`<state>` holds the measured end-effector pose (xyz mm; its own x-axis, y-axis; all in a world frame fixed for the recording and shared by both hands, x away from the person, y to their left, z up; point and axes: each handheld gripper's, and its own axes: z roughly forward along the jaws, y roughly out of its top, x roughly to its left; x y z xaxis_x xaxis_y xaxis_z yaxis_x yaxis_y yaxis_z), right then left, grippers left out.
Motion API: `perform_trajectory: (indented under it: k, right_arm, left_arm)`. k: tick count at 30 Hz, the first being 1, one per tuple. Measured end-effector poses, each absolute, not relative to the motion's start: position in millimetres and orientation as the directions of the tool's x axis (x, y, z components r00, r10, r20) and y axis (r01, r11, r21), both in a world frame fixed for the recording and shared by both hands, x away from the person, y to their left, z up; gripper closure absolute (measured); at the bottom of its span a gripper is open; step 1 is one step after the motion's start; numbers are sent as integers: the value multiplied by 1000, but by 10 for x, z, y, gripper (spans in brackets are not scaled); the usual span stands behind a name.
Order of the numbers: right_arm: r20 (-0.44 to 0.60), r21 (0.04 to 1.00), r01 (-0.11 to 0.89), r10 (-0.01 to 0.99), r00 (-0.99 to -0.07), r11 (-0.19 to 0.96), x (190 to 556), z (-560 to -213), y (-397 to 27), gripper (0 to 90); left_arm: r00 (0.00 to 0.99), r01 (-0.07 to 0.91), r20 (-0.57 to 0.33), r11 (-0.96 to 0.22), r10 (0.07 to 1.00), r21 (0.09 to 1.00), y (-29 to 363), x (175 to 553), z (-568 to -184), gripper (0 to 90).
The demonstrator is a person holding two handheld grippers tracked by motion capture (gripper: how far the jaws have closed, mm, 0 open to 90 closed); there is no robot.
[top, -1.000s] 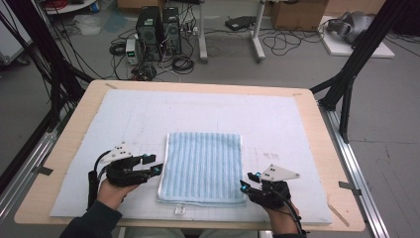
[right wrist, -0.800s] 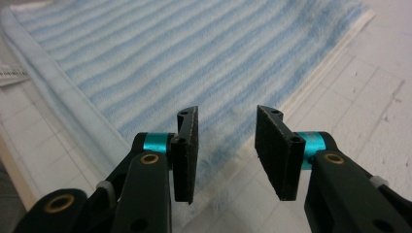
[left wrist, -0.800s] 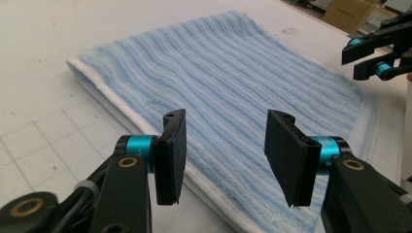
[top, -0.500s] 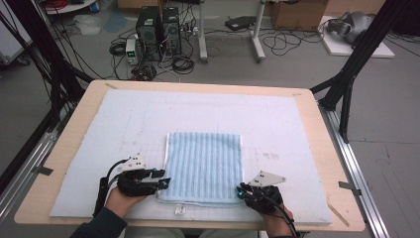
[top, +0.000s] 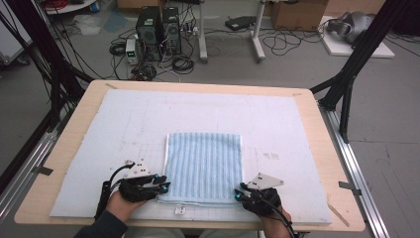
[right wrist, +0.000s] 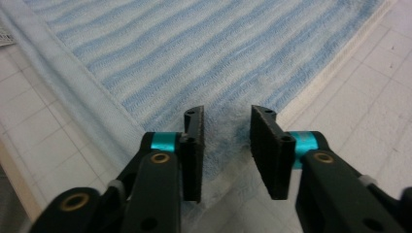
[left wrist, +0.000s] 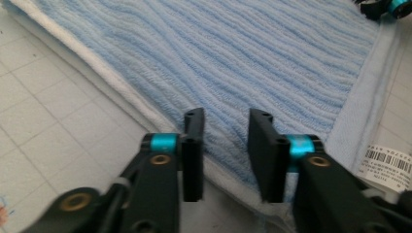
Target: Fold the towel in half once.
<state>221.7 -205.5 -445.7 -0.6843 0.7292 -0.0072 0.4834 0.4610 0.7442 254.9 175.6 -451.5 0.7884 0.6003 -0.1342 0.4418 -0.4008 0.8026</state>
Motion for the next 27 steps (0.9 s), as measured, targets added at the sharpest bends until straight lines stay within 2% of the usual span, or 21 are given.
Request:
perform_trajectory:
  k: [1, 5, 17, 21, 23, 25, 27]
  right_arm:
    - [-5, 746, 477, 720, -694, 465, 2224, -4461, -2052, 828]
    - [-25, 747, 460, 712, -701, 479, 2204, -4453, -2037, 876]
    - [-26, 788, 424, 712, -702, 447, 2095, -4215, -2125, 875]
    - [-41, 775, 422, 703, -710, 470, 2016, -4148, -2112, 869]
    - [-35, 754, 441, 701, -712, 486, 2018, -4181, -2097, 831]
    - [-49, 732, 454, 705, -708, 507, 2042, -4251, -2086, 793]
    - [-40, 743, 459, 718, -695, 486, 2059, -4276, -2100, 741]
  left_arm:
    - [793, 435, -128, -406, 595, 804, 1749, 2542, -4515, 837]
    - [796, 426, -130, -395, 591, 814, 1765, 2532, -4499, 871]
    - [819, 412, -213, -287, 533, 865, 1912, 2493, -4307, 871]
    - [825, 439, -240, -312, 512, 843, 1918, 2484, -4322, 870]
    - [823, 446, -227, -342, 521, 827, 1889, 2485, -4353, 862]
    - [816, 452, -220, -353, 535, 819, 1873, 2494, -4376, 807]
    - [794, 464, -222, -328, 566, 823, 1885, 2519, -4372, 653]
